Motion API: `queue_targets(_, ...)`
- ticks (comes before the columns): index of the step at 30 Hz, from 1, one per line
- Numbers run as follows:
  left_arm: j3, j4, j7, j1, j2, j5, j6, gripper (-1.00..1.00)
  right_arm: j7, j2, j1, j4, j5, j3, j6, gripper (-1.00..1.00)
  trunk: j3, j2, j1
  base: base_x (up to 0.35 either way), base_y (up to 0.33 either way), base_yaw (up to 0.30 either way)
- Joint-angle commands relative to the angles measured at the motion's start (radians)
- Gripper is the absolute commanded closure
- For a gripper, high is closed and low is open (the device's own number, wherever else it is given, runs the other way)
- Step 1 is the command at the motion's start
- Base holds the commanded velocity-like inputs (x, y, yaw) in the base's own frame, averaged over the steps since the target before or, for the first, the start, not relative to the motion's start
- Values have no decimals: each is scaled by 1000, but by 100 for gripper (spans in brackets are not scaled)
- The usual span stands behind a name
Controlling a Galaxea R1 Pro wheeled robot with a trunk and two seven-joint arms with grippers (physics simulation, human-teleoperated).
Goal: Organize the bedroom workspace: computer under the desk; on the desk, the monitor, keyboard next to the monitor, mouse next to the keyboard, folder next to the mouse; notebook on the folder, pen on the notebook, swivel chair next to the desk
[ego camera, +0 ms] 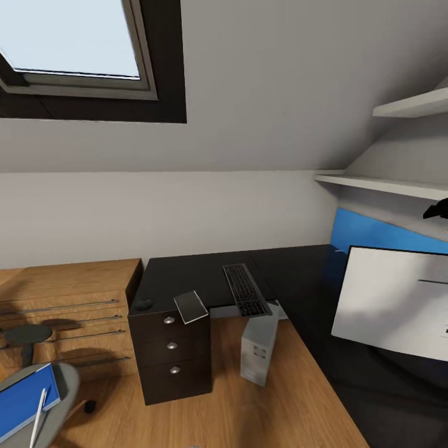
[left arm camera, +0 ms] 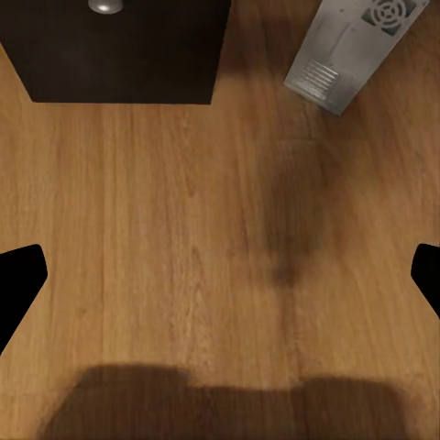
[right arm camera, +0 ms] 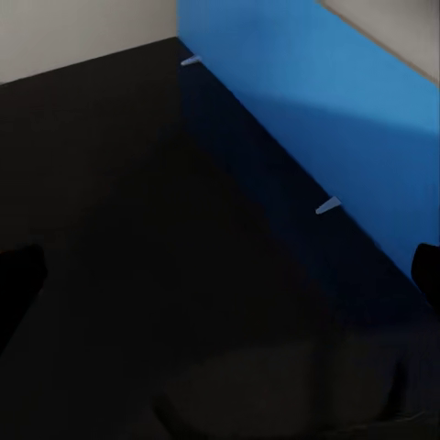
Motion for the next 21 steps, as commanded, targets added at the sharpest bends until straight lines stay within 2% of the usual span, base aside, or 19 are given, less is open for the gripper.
queue_targets(1, -6, -1, 7, -2, 1, 8, -4, -100, 1, 10, 4, -1, -2, 8, 3, -100, -1, -1, 0, 0, 0, -12)
queue_targets(3, -6, -1, 7, -2, 1, 8, -4, -100, 0, 21, 10, -2, -2, 9, 2, -100, -1, -1, 0, 0, 0, -9)
queue_targets(7, -5, -1, 7, -2, 1, 7, -4, -100, -6, 68, 23, -5, 1, 10, -3, -100, -1, -1, 0, 0, 0, -3)
queue_targets(8, -5, -1, 7, -2, 1, 7, -4, -100, -13, 88, 24, -6, 3, 10, -8, -100, -1, -1, 0, 0, 0, -1)
queue_targets(9, -5, -1, 7, -2, 1, 7, -4, -100, -35, 120, 26, -6, 7, 10, -17, -100, -1, -1, 0, 0, 0, 0)
queue_targets(12, -4, -1, 7, -2, 2, 7, -4, -100, -84, 161, 28, -3, 9, 9, -34, -100, -1, -1, 0, 0, 0, 0)
queue_targets(13, -4, -1, 7, -2, 2, 7, -4, -100, -130, 189, 33, -2, 9, 9, -55, -100, -1, -1, 0, 0, 0, 0)
queue_targets(15, -4, -1, 7, -2, 2, 7, -4, -100, -191, 219, 52, -1, 10, 9, -91, -100, -1, -1, 0, 0, 0, 0)
queue_targets(21, -4, -1, 7, -2, 2, 6, -5, -100, -247, 241, 78, 0, 9, 8, -124, -100, -1, -1, 0, 0, 0, 0)
